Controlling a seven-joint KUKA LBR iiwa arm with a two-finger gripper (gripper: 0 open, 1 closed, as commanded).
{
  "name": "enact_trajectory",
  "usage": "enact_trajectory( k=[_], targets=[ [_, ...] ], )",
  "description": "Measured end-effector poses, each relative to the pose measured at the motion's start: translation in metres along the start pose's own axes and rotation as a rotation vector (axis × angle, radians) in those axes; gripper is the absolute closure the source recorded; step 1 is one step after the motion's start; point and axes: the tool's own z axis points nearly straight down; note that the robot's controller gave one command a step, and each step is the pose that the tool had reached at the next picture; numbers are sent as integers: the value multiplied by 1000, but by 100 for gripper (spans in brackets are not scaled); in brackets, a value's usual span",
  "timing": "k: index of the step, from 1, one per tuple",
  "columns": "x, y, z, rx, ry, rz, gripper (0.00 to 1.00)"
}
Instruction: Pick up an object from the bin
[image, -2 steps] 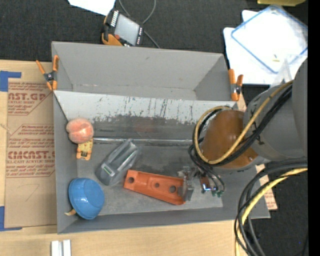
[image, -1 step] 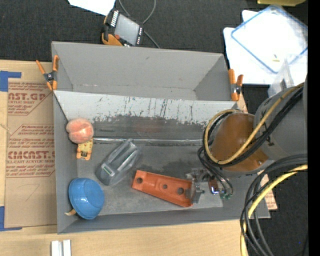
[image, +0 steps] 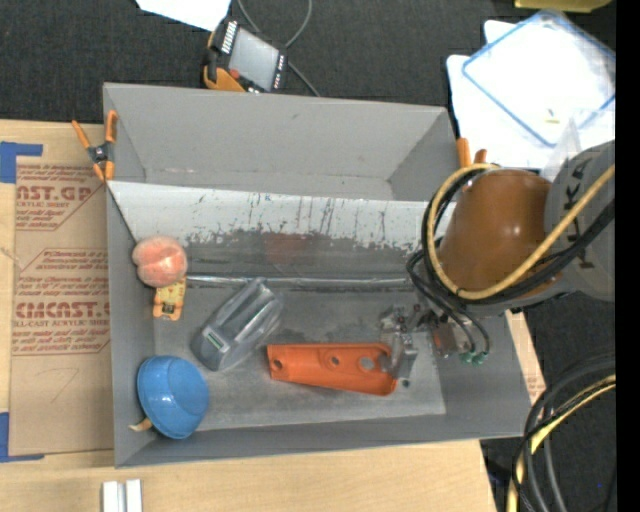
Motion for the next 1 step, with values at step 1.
enact_trajectory(
  k=[1],
  targets=[
    [-1,-5,55,0,-1,3,100]
  ],
)
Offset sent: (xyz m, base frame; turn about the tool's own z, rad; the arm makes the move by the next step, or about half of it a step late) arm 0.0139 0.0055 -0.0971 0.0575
